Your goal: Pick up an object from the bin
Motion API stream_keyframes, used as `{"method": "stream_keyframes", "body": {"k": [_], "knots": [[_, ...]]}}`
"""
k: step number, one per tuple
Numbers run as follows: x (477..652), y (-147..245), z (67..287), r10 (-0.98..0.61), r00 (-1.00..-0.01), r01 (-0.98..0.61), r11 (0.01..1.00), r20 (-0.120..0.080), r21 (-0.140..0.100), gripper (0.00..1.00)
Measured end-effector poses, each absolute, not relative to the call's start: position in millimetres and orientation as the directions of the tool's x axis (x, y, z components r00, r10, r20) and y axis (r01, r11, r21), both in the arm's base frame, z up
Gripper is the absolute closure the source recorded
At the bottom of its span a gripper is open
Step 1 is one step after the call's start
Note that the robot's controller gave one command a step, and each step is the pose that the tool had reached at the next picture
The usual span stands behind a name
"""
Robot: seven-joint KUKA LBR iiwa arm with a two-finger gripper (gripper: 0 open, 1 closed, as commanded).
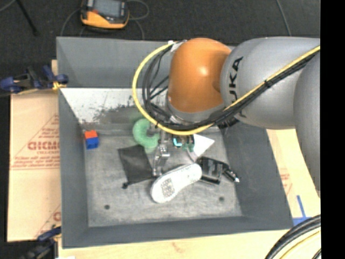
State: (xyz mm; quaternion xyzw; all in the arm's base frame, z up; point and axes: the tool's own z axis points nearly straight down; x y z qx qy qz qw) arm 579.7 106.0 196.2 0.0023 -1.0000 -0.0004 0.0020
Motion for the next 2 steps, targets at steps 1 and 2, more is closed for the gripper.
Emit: {"method": "stream_keyframes", "body": {"k": [1, 2], "knots": [[581.5, 106, 200, -0.002, -1.0, -0.002, 1.0, -0.004, 0.001, 0.0], [586.8, 96, 149, -0.054, -0.998, -0.054, 0.999, -0.011, 0.001, 0.0]]}}
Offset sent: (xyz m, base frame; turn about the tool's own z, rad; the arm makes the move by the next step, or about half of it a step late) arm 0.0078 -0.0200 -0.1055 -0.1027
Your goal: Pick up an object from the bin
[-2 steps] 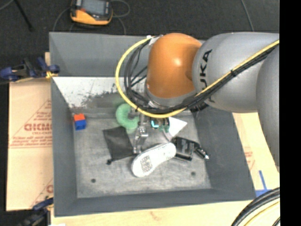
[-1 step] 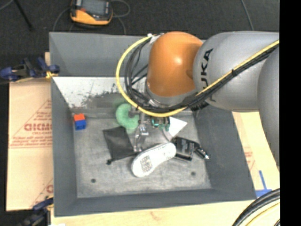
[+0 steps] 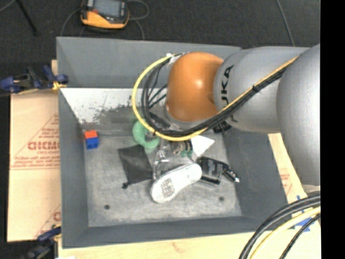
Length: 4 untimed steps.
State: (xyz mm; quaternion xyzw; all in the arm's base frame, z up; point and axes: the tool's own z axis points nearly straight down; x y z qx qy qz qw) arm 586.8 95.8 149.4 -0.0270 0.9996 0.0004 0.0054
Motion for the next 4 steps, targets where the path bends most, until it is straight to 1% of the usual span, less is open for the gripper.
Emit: {"method": "stream_keyframes", "body": {"k": [1, 2, 3, 4], "knots": [[589.9, 91, 85, -0.209, -0.978, -0.209, 0.978, -0.01, 0.0, 0.0], [592.8, 94, 68, -0.191, -0.981, -0.192, 0.981, -0.018, 0.004, 0.0], [611.8, 133, 75, 0.097, -0.995, 0.097, 0.995, -0.003, 0.002, 1.0], [611.8, 133, 75, 0.098, -0.995, 0.098, 0.995, -0.003, 0.002, 1.0]]}}
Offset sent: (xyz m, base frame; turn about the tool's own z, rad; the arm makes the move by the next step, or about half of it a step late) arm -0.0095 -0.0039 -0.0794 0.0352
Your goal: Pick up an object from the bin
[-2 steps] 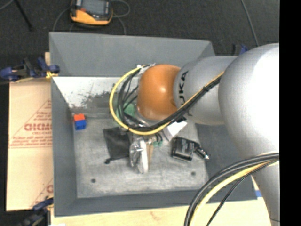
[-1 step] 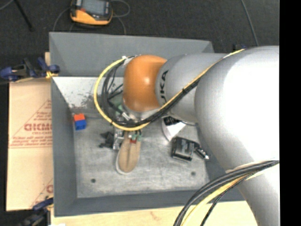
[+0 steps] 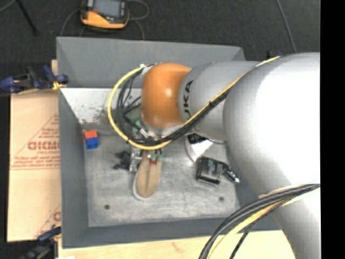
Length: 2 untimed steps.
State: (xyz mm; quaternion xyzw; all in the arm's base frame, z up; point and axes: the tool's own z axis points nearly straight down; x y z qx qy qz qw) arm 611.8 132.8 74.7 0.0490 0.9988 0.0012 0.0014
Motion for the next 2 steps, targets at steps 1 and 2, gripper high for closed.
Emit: {"method": "stream_keyframes", "body": {"k": [1, 2], "knots": [[611.7, 129.3, 202.0, 0.033, -0.999, 0.033, 0.999, -0.005, 0.0, 1.0], [611.6, 129.3, 201.8, 0.033, -0.999, 0.033, 0.999, -0.004, 0.0, 1.0]]}}
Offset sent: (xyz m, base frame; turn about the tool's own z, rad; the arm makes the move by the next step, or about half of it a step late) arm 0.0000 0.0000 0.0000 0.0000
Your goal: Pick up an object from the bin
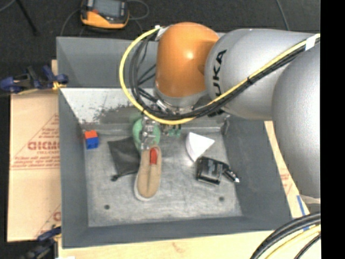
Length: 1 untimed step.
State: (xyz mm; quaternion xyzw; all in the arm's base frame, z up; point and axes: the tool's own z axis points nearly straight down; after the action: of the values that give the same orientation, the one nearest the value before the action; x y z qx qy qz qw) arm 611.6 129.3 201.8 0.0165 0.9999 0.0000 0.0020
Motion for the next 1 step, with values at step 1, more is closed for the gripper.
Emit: {"method": "stream_keyframes", "body": {"k": [1], "knots": [[629.0, 136.5, 193.8, -0.132, -0.991, -0.132, 0.991, -0.007, 0.0, 0.0]]}}
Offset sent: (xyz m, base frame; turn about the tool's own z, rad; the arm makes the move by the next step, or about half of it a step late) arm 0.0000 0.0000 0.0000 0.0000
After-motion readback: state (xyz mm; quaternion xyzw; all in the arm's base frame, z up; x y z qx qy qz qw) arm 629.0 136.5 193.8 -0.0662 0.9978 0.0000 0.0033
